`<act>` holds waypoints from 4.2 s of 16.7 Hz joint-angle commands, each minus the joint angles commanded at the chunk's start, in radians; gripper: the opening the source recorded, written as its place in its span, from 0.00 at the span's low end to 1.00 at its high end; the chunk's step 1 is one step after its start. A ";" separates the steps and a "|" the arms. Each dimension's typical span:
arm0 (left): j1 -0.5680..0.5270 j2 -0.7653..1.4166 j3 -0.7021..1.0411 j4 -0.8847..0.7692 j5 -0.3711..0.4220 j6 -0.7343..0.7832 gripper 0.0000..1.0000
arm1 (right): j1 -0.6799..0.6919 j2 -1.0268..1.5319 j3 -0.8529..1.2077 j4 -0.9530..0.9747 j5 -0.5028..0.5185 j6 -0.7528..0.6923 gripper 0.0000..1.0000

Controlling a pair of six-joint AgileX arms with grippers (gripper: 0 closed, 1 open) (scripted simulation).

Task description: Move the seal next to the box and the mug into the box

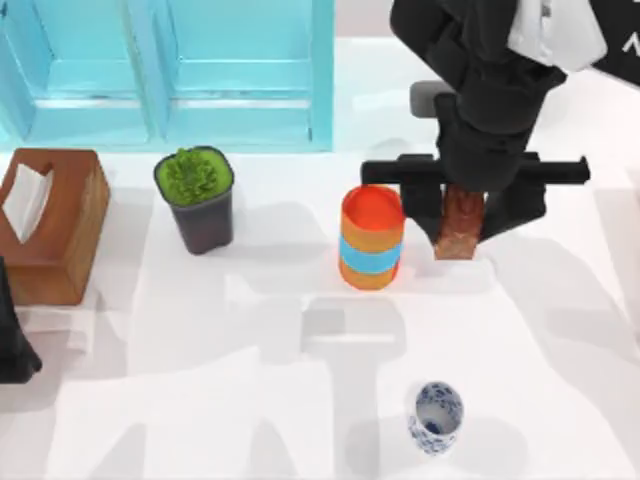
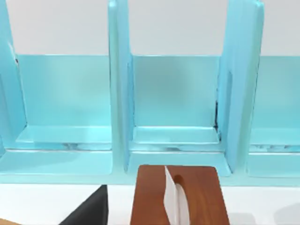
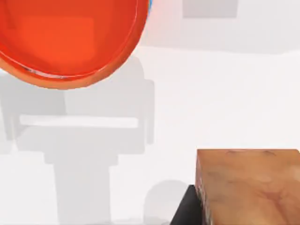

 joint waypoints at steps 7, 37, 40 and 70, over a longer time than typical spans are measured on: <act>0.000 0.000 0.000 0.000 0.000 0.000 1.00 | -0.360 -0.100 -0.104 -0.003 0.001 -0.361 0.00; 0.000 0.000 0.000 0.000 0.000 0.000 1.00 | -0.393 -0.072 -0.322 0.241 0.001 -0.392 0.38; 0.000 0.000 0.000 0.000 0.000 0.000 1.00 | -0.393 -0.072 -0.322 0.241 0.001 -0.392 0.60; 0.000 0.000 0.000 0.000 0.000 0.000 1.00 | -0.397 -0.099 0.035 -0.144 0.002 -0.396 1.00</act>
